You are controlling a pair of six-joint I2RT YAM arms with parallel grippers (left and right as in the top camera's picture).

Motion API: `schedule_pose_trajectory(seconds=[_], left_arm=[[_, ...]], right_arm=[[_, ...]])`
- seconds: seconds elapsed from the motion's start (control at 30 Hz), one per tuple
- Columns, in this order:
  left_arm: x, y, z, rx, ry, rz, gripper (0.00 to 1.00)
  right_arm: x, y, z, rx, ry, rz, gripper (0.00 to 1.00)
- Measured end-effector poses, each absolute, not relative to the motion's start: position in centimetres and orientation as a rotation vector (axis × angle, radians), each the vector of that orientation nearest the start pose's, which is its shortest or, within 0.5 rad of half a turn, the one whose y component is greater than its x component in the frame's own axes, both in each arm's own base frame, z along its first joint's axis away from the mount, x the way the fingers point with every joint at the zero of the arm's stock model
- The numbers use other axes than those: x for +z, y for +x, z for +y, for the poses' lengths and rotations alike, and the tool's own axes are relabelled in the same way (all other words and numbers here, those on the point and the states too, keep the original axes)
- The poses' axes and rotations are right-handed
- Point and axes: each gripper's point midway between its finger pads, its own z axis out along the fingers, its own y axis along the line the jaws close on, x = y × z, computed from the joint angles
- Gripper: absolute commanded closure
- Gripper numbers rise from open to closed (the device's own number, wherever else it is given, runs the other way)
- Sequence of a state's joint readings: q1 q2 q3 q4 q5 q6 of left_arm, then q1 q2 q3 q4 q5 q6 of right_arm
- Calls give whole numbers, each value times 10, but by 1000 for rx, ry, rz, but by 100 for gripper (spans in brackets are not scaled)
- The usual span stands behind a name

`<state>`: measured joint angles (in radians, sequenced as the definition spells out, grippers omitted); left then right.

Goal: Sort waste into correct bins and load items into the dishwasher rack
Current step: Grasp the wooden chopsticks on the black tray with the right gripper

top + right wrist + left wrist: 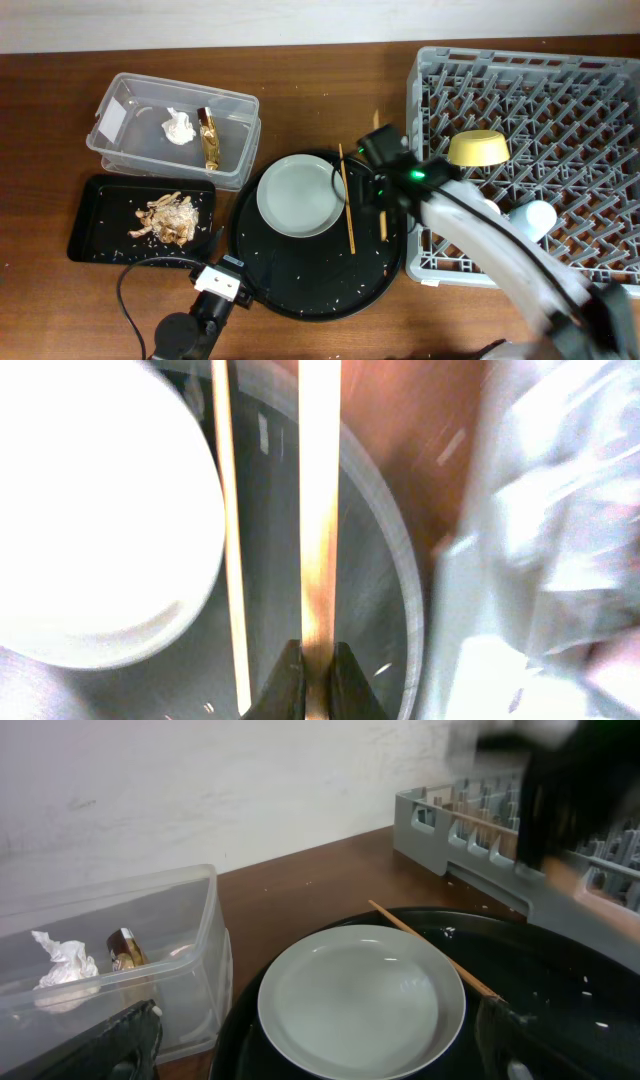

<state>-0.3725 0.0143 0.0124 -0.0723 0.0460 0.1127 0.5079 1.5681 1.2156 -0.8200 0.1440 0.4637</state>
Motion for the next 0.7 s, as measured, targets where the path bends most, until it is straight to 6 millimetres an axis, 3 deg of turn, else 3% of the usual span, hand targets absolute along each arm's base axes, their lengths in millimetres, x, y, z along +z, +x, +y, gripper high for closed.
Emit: schedule_pose_trajectory(seconds=[0.07, 0.13, 0.2, 0.3, 0.37, 0.43, 0.5, 0.6, 0.7], left_arm=[[159, 226, -97, -236, 431, 1593, 1], [159, 226, -97, -236, 431, 1593, 1], [159, 226, -97, -236, 431, 1593, 1], [159, 226, -97, -236, 431, 1593, 1], [159, 226, -97, -236, 431, 1593, 1], [159, 226, -97, -236, 431, 1593, 1], [159, 226, -97, -236, 431, 1593, 1], [159, 226, -97, -236, 431, 1593, 1], [159, 226, -97, -236, 431, 1593, 1]], right_arm=[[185, 340, 131, 30, 57, 2532, 96], [204, 346, 104, -38, 141, 2462, 96], [199, 354, 75, -126, 230, 2463, 96], [167, 364, 49, -221, 299, 2540, 94], [136, 370, 43, -256, 275, 2631, 53], [113, 367, 45, -272, 221, 2712, 47], [108, 362, 50, -240, 187, 2750, 44], [113, 355, 67, -123, 147, 2778, 44], [125, 338, 104, 50, 42, 2796, 44]])
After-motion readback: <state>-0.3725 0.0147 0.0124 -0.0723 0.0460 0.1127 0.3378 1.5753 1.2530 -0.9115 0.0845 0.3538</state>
